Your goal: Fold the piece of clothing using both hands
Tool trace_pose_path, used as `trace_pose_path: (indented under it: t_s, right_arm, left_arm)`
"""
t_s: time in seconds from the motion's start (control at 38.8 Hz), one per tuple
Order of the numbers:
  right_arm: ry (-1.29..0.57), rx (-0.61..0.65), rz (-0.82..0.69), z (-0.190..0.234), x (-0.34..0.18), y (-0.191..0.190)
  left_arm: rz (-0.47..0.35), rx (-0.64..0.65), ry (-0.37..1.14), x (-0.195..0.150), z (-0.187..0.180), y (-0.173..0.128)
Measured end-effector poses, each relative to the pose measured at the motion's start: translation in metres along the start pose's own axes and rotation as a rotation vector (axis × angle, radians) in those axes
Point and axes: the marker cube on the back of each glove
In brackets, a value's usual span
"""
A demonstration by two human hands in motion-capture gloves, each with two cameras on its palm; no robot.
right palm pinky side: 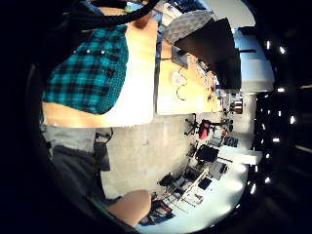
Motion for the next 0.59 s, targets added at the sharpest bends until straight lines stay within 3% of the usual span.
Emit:
trace_pose_path:
  t_s: [0.59]
  right_arm:
    - [-0.108, -0.052, -0.058, 0.011, 0.003, -0.009]
  left_arm:
    - [0.012, -0.004, -0.053, 0.012, 0.014, 0.008]
